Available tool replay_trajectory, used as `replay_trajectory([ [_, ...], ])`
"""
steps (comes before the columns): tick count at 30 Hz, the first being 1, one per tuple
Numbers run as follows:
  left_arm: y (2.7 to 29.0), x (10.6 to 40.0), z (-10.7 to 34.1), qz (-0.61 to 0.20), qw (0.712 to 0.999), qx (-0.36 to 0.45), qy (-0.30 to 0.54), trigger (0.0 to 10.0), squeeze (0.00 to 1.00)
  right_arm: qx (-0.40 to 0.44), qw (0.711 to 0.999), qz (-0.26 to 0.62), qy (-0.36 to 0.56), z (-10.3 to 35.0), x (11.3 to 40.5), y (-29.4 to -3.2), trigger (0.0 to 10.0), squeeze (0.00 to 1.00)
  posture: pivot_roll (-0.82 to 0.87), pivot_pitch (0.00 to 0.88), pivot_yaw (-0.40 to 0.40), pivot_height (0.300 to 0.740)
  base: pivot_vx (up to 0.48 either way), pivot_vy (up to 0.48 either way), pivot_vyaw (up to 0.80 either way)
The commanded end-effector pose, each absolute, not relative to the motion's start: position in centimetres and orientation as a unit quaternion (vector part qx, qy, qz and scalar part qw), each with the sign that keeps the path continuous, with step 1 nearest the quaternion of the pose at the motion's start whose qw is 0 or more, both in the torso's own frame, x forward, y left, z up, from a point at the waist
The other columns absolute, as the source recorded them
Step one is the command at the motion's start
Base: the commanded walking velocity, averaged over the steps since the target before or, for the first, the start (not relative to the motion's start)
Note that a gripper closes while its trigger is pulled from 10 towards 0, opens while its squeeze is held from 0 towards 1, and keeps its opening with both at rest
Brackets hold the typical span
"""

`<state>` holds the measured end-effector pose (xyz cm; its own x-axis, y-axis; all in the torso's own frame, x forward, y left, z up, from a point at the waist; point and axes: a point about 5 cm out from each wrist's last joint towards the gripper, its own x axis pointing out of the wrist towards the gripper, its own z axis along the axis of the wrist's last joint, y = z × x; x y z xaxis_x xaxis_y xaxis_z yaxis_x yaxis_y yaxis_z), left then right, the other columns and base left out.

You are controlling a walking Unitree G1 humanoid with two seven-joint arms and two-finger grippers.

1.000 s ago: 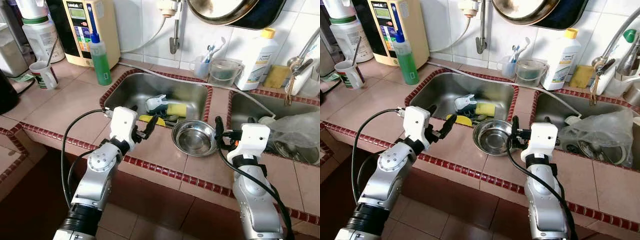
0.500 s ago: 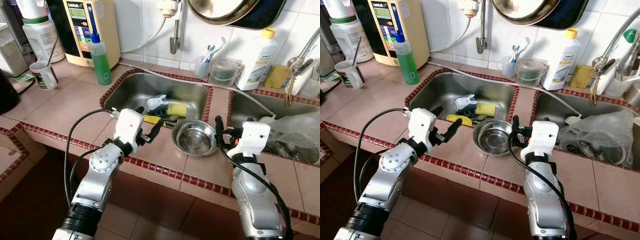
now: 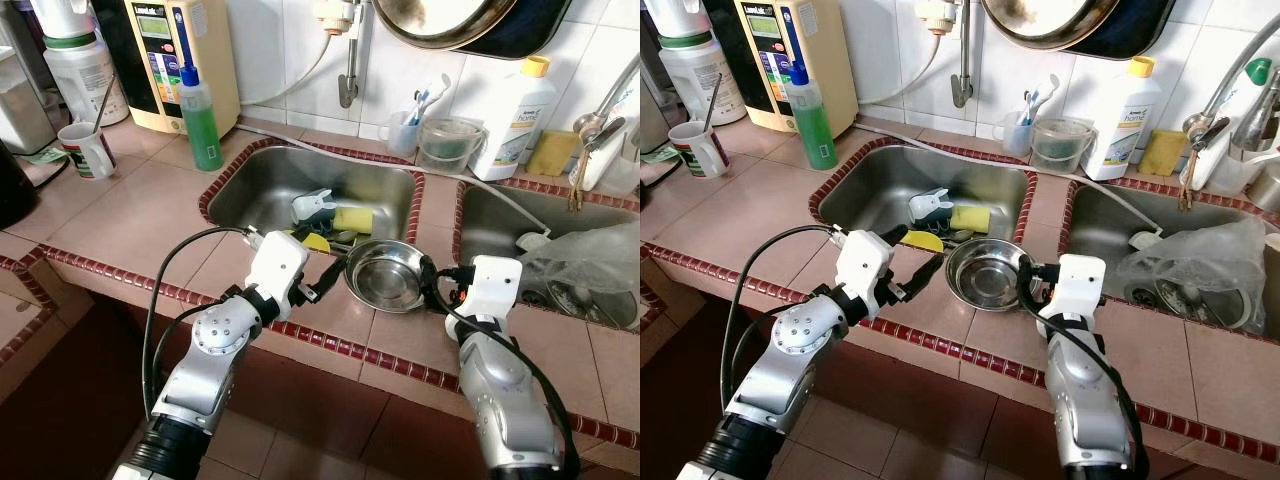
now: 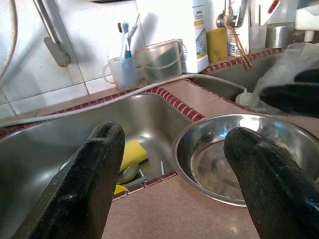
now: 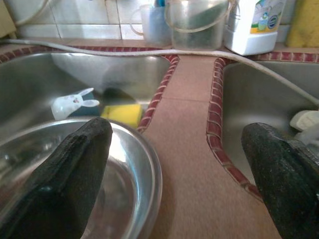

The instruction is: Kitchen organization

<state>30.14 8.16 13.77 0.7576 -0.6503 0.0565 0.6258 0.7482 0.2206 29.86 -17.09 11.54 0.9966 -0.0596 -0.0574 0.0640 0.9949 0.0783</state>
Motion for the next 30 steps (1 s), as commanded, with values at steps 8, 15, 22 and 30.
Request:
replay_trajectory([
  [8,7.5,29.5,14.2,-0.358,0.925,0.099,-0.076,10.0,0.00,0.059,0.996,0.014,0.070,11.5,30.9,-17.2,10.0,0.00,-0.02,0.000,-0.009,0.740,0.000,0.000,0.00],
  [15,7.2,29.1,14.2,-0.364,0.923,0.096,-0.075,10.0,0.00,0.060,0.993,0.040,0.098,11.2,31.2,-17.2,10.0,0.00,-0.01,0.000,-0.017,0.740,0.000,0.000,0.00],
  [22,7.3,28.9,14.0,-0.367,0.923,0.094,-0.070,10.0,0.00,0.084,0.987,0.046,0.133,9.8,31.3,-17.3,10.0,0.00,-0.01,0.000,-0.017,0.740,0.000,0.000,0.00],
  [30,7.2,28.7,14.0,-0.369,0.922,0.093,-0.069,10.0,0.00,0.097,0.982,0.043,0.154,8.9,31.1,-17.5,2.5,0.00,-0.01,0.000,-0.019,0.740,0.000,0.000,0.00],
])
